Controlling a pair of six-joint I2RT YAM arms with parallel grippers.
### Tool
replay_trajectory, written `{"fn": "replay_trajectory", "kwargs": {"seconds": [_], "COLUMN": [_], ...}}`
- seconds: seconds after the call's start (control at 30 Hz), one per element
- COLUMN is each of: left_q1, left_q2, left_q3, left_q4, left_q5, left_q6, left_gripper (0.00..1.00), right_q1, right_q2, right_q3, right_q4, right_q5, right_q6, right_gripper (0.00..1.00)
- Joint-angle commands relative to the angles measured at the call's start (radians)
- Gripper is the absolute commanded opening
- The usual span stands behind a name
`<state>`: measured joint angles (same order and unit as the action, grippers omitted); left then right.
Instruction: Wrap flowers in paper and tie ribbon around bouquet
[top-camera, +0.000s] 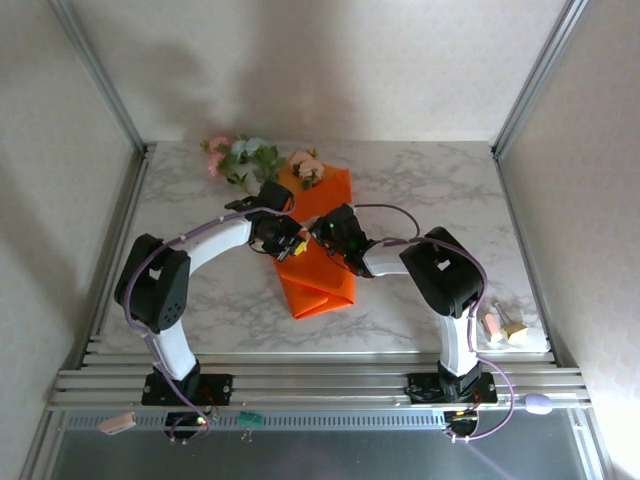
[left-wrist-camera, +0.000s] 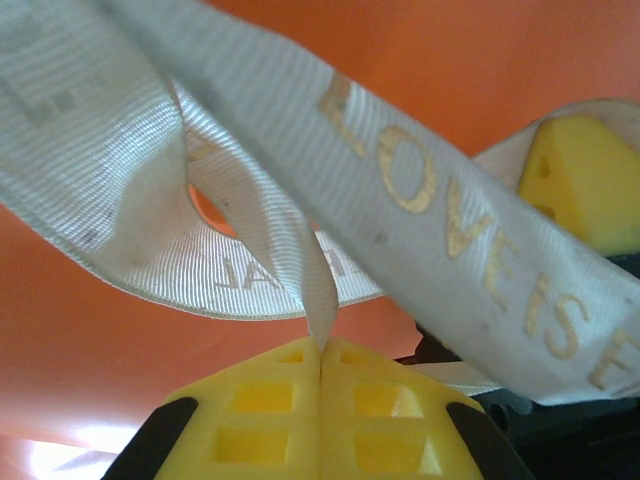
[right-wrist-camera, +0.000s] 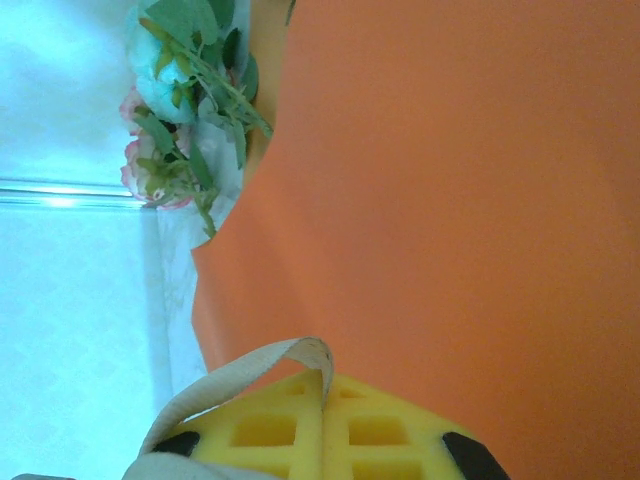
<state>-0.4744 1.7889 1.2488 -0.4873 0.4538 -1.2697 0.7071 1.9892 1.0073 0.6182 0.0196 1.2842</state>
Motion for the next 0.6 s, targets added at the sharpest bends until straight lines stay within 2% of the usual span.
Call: {"fn": "replay_trajectory", "kwargs": {"seconds": [0.0, 0.2, 0.43, 0.57], "left_q1": [-0.008, -0.018, -0.019, -0.020], "left_q2": [0.014, 0.044, 0.062, 0.079], "left_q3": [0.019, -0.009, -0.023, -0.029], "left_q4": [0.000, -0.019, -0.007, -0.010], "left_q5": [0.012, 0.013, -0.081, -0.095], "left_q6": [0.030, 0.074, 0.100, 0.109], "left_gripper": [0.00, 0.00, 0.00, 0.00], "right_q1": [0.006, 0.006, 0.006, 0.005], "right_q2": [0.034, 0.024, -0.057, -0.117], "right_q3": [-0.023, -0.024, -0.057, -0.076], "right_q4": [0.103, 0.070, -0.089, -0.167], "right_q5": [0.028, 0.005, -0.049, -0.073], "right_q6": [0.020, 0.048, 0.056, 0.032], "right_gripper": [0.00, 0.03, 0.23, 0.29]}}
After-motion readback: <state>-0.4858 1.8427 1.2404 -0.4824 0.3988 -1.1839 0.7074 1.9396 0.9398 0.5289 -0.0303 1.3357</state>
